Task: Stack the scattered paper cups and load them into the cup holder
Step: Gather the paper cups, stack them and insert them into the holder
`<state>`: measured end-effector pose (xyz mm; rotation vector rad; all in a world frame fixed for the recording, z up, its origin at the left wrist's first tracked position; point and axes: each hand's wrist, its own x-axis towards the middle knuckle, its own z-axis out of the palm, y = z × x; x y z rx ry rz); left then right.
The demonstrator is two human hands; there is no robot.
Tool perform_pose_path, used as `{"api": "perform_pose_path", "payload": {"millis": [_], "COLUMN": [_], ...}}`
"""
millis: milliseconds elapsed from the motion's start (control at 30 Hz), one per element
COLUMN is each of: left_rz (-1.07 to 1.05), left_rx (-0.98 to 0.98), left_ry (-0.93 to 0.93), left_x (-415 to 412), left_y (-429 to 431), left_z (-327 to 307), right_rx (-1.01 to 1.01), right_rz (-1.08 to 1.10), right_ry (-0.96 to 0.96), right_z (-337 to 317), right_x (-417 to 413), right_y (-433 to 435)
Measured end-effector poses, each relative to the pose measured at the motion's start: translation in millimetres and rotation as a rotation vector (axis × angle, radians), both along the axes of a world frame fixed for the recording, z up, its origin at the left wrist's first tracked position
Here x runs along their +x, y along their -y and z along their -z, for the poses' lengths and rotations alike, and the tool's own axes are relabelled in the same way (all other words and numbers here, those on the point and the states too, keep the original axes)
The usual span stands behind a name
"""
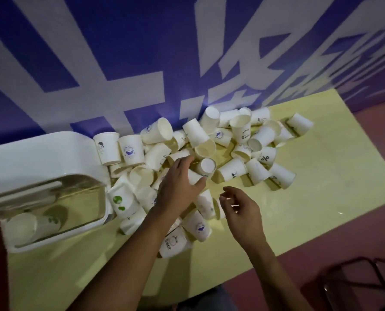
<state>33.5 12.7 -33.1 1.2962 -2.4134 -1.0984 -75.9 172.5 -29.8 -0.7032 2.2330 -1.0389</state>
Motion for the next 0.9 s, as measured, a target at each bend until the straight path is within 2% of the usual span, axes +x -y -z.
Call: {"api": "perform_pose_path", "payload": {"millis": [133,300,533,700,800,900], "left_rz": [-0.053,-0.241,-0.51,-0.592,-0.603,-0.603], "left_rx": [0.006,0.073,0.143,0.169,0.181,0.193], "left_ry": [0.041,0.106,0.191,0.246,0.224,0.117], "left_x": [-46,-96,-138,-158,-157,-142], "left_y": [14,37,62,71,73,69], "left_z": [12,29,51,57,51,35], "right_rx": [0.018,0.032,0.048,0.054,0.05,0.021], "right_rz": [-0.013,-0.028,-0.079,-0.123,-0.115,-0.012], "right_ry": [0.003,0.021,0.012,0.003,-0.038,-0.074], "right_z": [4,10,20,24,28,29], "right_x": [-40,-80,-113,-129,-140,-157], "right_y": [-3,4,25,38,47,62]}}
